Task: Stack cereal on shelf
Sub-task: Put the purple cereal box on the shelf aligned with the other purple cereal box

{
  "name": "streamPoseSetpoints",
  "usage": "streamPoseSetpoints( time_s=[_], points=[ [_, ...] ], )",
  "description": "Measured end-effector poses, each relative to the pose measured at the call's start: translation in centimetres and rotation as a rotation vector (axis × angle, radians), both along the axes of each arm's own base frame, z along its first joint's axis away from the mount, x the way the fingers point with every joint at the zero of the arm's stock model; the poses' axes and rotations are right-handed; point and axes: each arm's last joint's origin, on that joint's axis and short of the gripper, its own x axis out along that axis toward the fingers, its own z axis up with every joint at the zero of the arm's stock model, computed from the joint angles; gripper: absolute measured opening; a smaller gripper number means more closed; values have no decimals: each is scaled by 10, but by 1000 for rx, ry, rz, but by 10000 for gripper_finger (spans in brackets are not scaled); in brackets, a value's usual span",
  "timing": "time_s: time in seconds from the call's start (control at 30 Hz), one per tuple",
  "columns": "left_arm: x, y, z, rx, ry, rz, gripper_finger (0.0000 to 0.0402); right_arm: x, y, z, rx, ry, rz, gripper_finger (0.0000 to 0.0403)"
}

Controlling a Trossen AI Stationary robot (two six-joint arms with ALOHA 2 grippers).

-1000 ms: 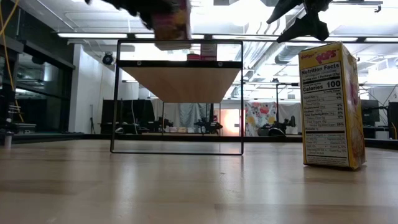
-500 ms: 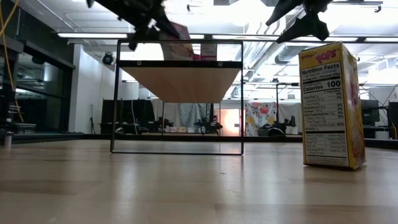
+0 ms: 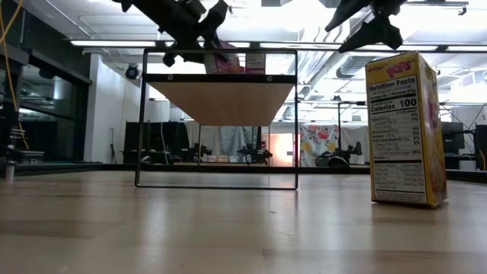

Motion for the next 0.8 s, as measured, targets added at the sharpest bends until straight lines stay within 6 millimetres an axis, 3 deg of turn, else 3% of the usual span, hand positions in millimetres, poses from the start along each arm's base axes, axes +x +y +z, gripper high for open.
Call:
streamPoseSetpoints(
  time_s=[0.43,0.8],
  points=[
    [7,-4,-7,68,68,26,121,0,0,0,1,0,1,252],
    [7,-3,-7,114,108,22,157,0,0,0,0,-1,0,252]
  ],
)
